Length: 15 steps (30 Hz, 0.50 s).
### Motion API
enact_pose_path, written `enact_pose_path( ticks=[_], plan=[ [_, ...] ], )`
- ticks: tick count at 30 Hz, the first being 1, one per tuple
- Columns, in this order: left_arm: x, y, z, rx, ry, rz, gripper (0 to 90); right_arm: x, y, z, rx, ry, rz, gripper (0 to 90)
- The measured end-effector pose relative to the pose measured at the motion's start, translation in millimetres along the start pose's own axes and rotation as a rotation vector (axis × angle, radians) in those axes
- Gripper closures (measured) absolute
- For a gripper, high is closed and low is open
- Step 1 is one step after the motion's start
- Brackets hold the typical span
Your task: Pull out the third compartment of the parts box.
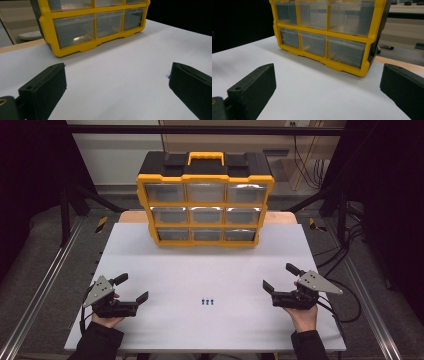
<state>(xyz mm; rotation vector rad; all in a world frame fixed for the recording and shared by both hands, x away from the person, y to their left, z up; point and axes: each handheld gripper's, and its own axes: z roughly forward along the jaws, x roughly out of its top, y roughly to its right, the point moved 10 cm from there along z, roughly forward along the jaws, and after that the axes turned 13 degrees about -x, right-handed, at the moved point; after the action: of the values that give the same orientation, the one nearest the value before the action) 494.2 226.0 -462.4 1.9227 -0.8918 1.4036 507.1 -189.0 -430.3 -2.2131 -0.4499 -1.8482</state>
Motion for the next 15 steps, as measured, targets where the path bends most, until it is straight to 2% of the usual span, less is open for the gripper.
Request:
enact_pose_path(
  ticks=[3, 8, 15],
  plan=[
    [0.1, -0.2, 0.1, 0.002, 0.000, 0.001, 0.8, 5.9, 3.2, 0.8, -0.026, 0.018, -0.033, 1.1],
    [-0.6, -0.4, 0.7, 0.004, -0.002, 0.000, 0.8, 13.5, 4.5, 1.8, -0.043, 0.035, -0.067, 1.2],
    [-1.2, -0.5, 1.0, 0.005, -0.006, 0.002, 0.9, 32.3, 3.2, 11.2, -0.067, 0.068, -0.150, 1.6]
  ],
)
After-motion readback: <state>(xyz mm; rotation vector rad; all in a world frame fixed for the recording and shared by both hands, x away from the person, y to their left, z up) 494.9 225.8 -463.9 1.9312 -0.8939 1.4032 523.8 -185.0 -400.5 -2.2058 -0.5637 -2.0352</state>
